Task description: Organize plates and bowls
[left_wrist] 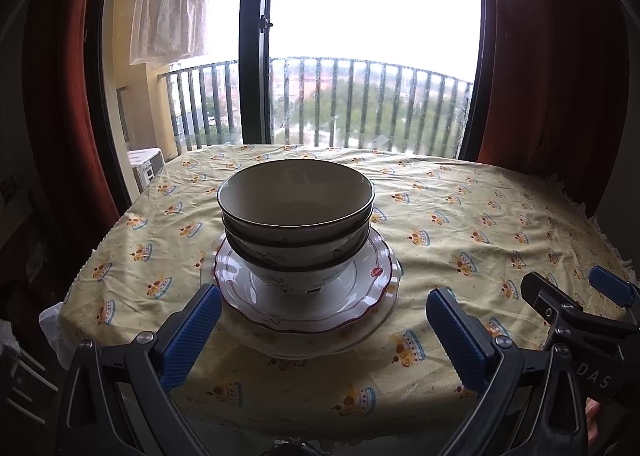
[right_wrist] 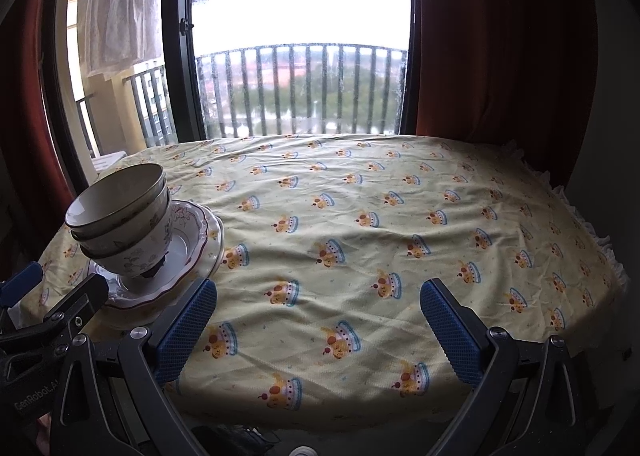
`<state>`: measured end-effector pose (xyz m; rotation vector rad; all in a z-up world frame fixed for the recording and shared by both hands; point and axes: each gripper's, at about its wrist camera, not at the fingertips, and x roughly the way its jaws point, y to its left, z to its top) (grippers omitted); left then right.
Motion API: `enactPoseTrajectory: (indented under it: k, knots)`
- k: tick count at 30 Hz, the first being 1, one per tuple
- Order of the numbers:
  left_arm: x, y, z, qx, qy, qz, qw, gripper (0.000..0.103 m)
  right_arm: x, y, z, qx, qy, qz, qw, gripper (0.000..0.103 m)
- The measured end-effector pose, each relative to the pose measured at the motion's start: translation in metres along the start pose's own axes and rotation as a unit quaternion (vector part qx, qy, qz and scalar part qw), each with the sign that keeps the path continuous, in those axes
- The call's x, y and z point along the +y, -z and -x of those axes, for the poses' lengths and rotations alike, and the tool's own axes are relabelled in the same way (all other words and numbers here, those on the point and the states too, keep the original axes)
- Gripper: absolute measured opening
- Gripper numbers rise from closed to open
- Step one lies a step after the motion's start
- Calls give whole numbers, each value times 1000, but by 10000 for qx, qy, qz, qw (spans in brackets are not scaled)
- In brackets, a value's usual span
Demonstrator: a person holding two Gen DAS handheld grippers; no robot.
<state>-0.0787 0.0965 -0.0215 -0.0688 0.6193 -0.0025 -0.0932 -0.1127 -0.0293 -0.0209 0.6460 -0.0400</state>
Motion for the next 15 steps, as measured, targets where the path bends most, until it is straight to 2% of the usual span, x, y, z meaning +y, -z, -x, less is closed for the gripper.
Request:
enactPoseTrajectory:
  k: [15]
  knots:
    - [2, 2, -1, 86, -71, 83, 9999, 103, 0, 1, -2, 23, -118, 16, 9999, 103]
